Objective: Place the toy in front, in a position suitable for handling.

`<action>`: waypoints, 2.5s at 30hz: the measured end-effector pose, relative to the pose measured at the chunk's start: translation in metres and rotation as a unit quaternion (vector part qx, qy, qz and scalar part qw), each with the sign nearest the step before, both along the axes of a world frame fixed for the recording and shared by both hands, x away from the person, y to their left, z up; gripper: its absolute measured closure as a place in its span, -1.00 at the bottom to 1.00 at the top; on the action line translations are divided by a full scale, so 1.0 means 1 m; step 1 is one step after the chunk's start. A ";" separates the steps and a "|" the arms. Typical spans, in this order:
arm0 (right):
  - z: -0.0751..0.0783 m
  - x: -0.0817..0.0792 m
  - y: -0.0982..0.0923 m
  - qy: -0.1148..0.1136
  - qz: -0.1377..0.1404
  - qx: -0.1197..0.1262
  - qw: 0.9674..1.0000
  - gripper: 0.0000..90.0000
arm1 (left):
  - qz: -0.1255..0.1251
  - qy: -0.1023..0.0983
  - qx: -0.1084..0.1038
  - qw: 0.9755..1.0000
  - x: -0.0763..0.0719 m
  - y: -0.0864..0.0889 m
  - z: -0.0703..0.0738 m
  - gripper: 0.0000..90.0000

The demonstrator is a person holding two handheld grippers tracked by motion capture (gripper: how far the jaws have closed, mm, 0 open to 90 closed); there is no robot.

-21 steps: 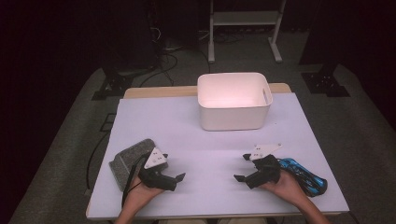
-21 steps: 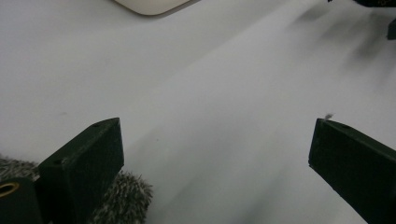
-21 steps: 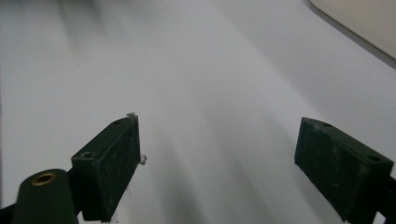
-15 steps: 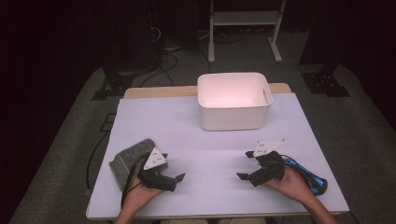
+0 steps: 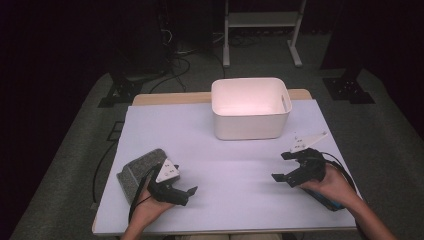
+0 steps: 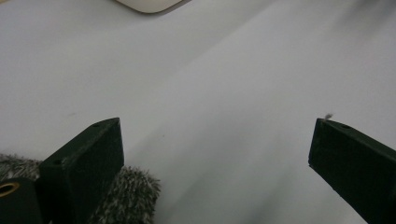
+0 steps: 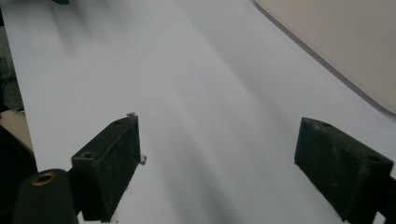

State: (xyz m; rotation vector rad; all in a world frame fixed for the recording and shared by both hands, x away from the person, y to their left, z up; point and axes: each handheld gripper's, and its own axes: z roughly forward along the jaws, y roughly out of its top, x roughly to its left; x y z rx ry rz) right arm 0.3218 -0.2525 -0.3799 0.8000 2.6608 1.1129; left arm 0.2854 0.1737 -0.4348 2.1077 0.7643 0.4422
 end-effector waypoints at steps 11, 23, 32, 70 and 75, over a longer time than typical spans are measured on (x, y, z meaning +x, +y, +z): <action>0.010 -0.006 -0.026 -0.004 -0.026 -0.023 0.999 -0.71 | 0.009 -0.006 0.002 1.000 0.001 0.005 0.000 -0.94; 0.006 -0.012 -0.050 0.008 -0.046 -0.030 0.998 -0.71 | 0.010 -0.007 0.012 1.000 0.001 0.004 -0.002 -0.94; -0.004 -0.015 -0.068 0.023 -0.064 -0.032 0.997 -0.71 | 0.015 -0.007 0.013 1.000 0.001 0.007 -0.002 -0.94; -0.043 -0.028 -0.100 0.086 -0.104 -0.114 0.984 -0.71 | 0.022 -0.008 0.018 1.000 0.001 0.011 0.001 -0.94; -0.049 -0.027 -0.098 0.092 -0.105 -0.124 0.982 -0.71 | 0.019 -0.010 0.006 1.000 0.000 0.009 0.004 -0.94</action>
